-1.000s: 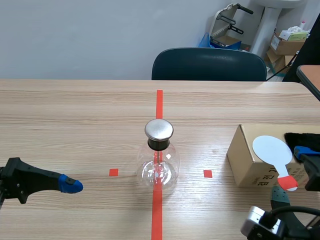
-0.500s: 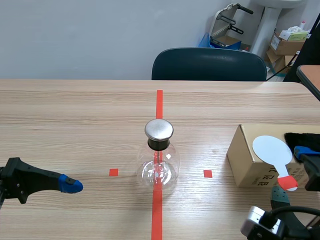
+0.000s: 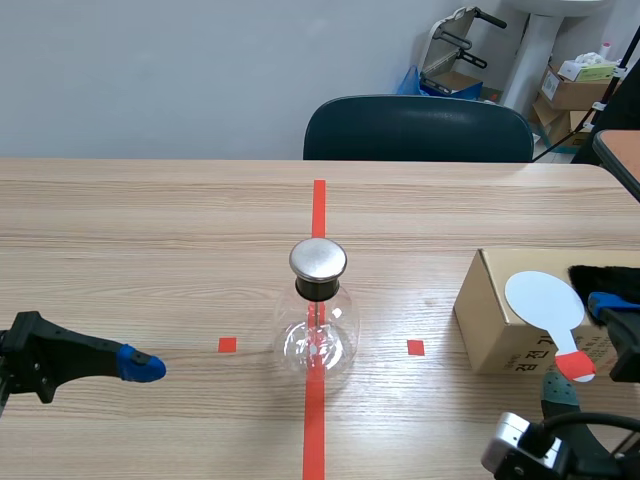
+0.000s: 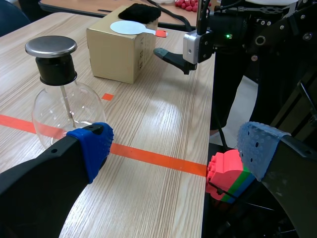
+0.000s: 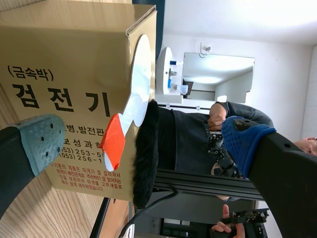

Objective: Do the electroscope experiment

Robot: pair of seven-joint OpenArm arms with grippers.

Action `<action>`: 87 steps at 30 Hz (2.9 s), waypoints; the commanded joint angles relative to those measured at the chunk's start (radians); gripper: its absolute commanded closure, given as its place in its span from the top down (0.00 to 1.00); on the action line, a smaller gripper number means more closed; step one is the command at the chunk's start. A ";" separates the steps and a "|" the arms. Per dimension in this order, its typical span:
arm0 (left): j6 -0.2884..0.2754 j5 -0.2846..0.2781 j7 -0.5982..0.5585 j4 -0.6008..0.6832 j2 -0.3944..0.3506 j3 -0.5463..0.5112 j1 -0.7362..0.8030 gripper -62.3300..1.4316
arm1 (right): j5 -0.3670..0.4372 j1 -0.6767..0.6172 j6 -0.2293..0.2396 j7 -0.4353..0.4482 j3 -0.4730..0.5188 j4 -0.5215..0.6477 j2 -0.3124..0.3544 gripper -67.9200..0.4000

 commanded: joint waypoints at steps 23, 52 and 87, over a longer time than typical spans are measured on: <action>-0.011 -0.109 0.187 -0.002 0.112 -0.218 0.014 0.87 | 0.004 0.003 -0.061 -0.004 0.001 0.006 0.011 1.00; -0.172 -0.156 0.273 -0.017 0.334 -0.927 0.395 0.84 | 1.245 -0.349 0.433 -0.081 -0.024 0.656 0.574 1.00; 0.184 -0.042 0.409 0.100 0.650 -0.986 0.480 0.84 | 1.777 0.017 0.884 -0.462 -0.132 0.717 0.562 1.00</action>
